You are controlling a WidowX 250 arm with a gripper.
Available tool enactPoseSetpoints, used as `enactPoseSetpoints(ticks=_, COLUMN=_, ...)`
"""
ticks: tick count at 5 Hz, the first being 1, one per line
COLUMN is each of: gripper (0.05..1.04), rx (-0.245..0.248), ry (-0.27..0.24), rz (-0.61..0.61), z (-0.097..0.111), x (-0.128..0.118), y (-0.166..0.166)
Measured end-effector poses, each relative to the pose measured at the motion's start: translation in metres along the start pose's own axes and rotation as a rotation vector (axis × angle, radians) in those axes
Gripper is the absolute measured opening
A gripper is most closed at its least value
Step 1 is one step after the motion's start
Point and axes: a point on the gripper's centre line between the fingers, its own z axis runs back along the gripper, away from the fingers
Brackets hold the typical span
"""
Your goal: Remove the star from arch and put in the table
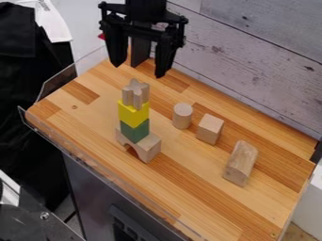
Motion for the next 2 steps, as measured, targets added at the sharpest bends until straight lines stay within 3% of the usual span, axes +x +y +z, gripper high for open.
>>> enactPoseSetpoints(ticks=2, gripper=0.999, rx=-0.008, ry=0.049, rz=0.014, z=-0.0144, x=-0.0058, y=0.0000)
